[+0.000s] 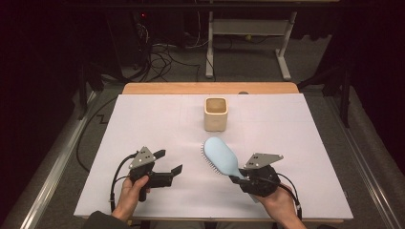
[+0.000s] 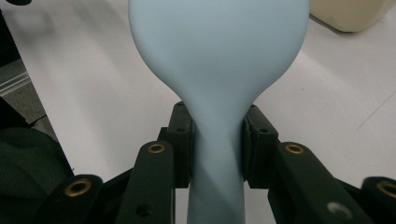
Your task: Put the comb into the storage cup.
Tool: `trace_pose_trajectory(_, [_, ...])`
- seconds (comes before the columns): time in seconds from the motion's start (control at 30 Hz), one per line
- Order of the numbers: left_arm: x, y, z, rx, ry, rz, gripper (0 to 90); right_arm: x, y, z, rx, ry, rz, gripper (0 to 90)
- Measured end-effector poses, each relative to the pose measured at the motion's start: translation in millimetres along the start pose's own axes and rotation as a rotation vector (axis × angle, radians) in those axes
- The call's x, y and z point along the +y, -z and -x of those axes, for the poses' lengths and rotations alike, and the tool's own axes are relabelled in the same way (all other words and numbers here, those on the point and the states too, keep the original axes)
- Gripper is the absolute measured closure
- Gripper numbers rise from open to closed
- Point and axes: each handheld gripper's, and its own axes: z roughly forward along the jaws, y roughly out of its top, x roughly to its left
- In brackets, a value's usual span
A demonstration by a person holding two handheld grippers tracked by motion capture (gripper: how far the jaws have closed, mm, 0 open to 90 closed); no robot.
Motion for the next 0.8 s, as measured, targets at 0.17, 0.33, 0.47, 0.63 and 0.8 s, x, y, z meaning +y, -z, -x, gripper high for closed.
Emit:
trace_pose_trajectory(0.17, [2.3,-7.5,6.7,-0.037,-0.01,-0.013,15.8,0.0,-0.5,-0.1,0.0,0.0,0.0,70.3])
trace_pose_trajectory(0.33, [5.9,-13.3,13.8,-0.067,-0.024,-0.015,15.8,0.6,-1.0,-0.7,-0.001,0.007,0.005,70.3])
trace_pose_trajectory(0.47, [9.5,-17.0,17.9,-0.085,-0.026,-0.009,15.9,1.1,-1.9,-2.1,-0.003,0.012,0.005,70.3])
trace_pose_trajectory(0.63, [14.9,-21.8,24.3,-0.11,-0.044,-0.01,15.9,2.6,-2.9,-2.9,0.001,0.013,0.014,70.3])
trace_pose_trajectory(0.8, [20.5,-27.6,30.6,-0.131,-0.052,-0.005,15.9,3.8,-4.4,-3.1,-0.001,0.014,0.02,70.3])
